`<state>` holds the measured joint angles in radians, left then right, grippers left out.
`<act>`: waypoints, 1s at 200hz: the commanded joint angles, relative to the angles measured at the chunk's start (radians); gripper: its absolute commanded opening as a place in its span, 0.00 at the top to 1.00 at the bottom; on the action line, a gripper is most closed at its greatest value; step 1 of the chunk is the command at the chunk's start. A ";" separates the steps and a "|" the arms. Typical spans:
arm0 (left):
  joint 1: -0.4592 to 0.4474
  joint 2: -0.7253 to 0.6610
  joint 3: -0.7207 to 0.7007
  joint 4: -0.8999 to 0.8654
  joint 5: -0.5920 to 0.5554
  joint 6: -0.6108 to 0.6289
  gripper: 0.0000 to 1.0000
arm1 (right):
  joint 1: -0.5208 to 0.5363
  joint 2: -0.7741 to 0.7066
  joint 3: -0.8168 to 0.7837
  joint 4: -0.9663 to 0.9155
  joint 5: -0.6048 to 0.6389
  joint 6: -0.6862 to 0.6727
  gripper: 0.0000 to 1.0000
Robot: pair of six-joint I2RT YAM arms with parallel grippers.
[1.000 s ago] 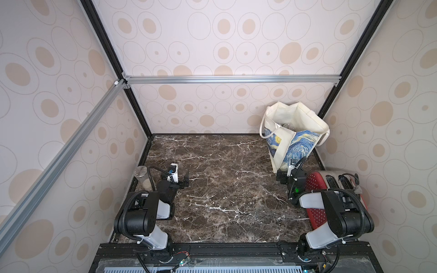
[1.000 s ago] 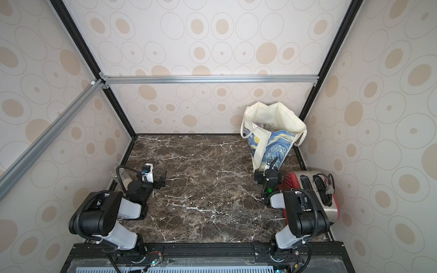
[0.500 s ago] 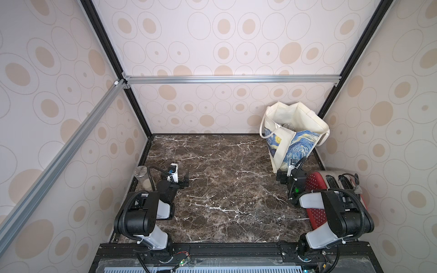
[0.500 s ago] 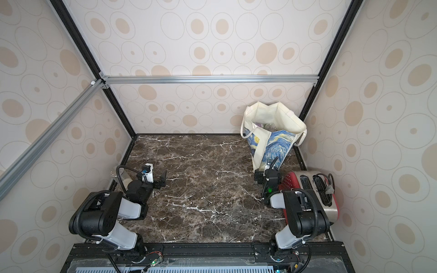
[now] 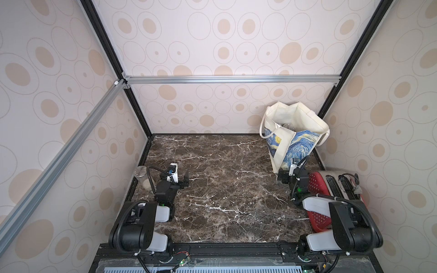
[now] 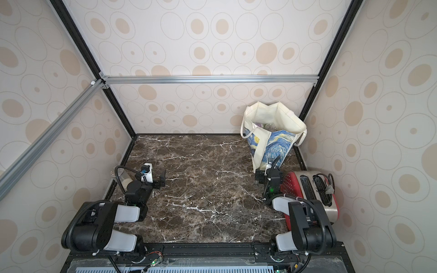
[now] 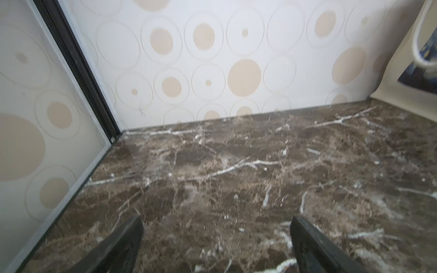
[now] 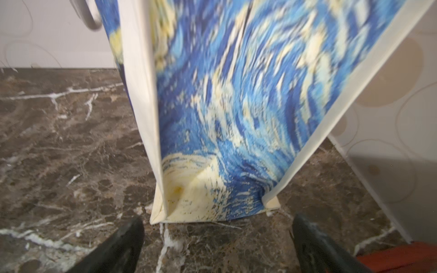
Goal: Take out the seed jars from the canvas bag
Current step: Move the canvas bag to the center of the board.
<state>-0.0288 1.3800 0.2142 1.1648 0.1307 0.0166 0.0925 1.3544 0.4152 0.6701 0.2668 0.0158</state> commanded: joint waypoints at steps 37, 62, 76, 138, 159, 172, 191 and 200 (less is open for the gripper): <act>-0.023 -0.267 0.109 -0.310 -0.047 -0.195 0.02 | 0.092 -0.345 0.070 -0.292 -0.153 0.051 0.00; -0.023 -0.349 0.233 -0.524 -0.069 -0.333 0.02 | 0.093 -0.349 0.240 -0.547 -0.138 0.180 0.00; -0.023 -0.366 0.309 -0.638 -0.092 -0.408 0.02 | 0.087 -0.310 0.358 -0.707 -0.139 0.217 0.00; -0.010 -0.342 0.447 -0.853 -0.066 -0.501 0.02 | 0.070 -0.107 0.757 -1.058 -0.103 0.189 0.01; -0.017 -0.289 0.493 -0.895 -0.016 -0.468 0.02 | 0.037 -0.059 0.888 -1.160 -0.117 0.205 0.05; -0.031 -0.259 0.509 -0.919 0.010 -0.448 0.02 | 0.010 -0.016 0.973 -1.233 -0.119 0.208 0.09; -0.066 -0.231 0.521 -0.939 0.023 -0.421 0.02 | -0.023 0.045 1.061 -1.310 -0.138 0.224 0.16; -0.081 -0.216 0.525 -0.942 0.035 -0.415 0.02 | -0.029 0.064 1.075 -1.318 -0.171 0.222 0.18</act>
<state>-0.0719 1.1416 0.6868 0.2722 0.1120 -0.4412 0.0883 1.3666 1.4300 -0.4961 0.1303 0.2138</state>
